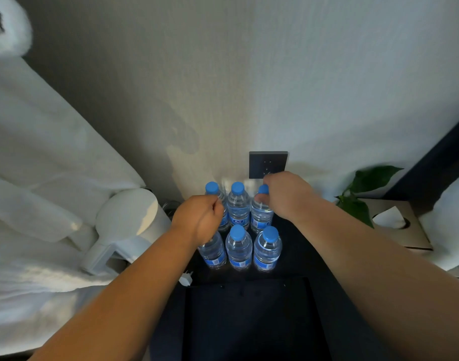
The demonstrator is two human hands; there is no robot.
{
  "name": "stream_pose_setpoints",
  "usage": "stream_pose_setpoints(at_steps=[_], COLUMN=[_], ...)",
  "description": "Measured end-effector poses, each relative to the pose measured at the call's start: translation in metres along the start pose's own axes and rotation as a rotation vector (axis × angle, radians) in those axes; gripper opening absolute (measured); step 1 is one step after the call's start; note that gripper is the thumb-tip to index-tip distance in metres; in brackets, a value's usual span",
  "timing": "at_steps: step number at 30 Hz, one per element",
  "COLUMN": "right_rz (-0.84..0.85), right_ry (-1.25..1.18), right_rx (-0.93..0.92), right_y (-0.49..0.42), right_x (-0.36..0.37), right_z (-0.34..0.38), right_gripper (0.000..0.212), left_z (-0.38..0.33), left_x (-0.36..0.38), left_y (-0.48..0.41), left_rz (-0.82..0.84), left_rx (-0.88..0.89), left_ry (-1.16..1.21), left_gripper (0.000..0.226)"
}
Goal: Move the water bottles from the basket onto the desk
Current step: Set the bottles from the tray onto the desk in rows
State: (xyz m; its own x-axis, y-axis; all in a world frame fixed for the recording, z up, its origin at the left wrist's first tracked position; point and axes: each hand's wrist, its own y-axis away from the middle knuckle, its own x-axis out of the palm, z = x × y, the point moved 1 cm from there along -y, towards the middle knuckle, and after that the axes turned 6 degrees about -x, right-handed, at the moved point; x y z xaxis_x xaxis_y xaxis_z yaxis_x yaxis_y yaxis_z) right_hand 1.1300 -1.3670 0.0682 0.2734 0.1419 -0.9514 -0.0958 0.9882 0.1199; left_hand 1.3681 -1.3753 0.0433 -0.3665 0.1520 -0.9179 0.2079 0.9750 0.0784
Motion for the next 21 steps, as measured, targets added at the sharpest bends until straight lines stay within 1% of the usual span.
stream_pose_setpoints(at_steps=[5, 8, 12, 14, 17, 19, 21], right_rz=[-0.042, -0.057, -0.059, -0.056, -0.061, -0.066, -0.064], right_ry=[-0.036, -0.063, -0.063, -0.065, -0.055, -0.042, -0.012], right_rx=[-0.043, -0.062, -0.038, -0.03, -0.018, 0.001, 0.006], right_y=[0.005, 0.008, 0.004, 0.001, -0.003, -0.005, -0.007], right_x=[0.005, 0.009, 0.011, 0.011, 0.011, 0.011, 0.01], right_z=[-0.002, -0.005, -0.006, -0.006, -0.004, -0.003, -0.002], right_gripper=[0.031, 0.025, 0.02, 0.02, 0.022, 0.026, 0.033], left_z=[0.0, 0.0, -0.004, -0.006, -0.007, -0.008, -0.009], left_x=[0.003, 0.002, 0.001, -0.001, -0.004, -0.003, 0.0], left_y=[0.001, 0.002, 0.004, 0.007, 0.016, 0.025, 0.035], left_rz=[0.018, 0.004, -0.019, -0.051, -0.15, -0.208, -0.247], left_rx=[-0.016, -0.012, -0.021, -0.04, -0.091, -0.117, -0.095], left_ry=[-0.007, -0.013, -0.016, -0.055, -0.1, -0.087, -0.056], left_gripper=[0.038, 0.038, 0.038, 0.042, 0.05, 0.052, 0.05])
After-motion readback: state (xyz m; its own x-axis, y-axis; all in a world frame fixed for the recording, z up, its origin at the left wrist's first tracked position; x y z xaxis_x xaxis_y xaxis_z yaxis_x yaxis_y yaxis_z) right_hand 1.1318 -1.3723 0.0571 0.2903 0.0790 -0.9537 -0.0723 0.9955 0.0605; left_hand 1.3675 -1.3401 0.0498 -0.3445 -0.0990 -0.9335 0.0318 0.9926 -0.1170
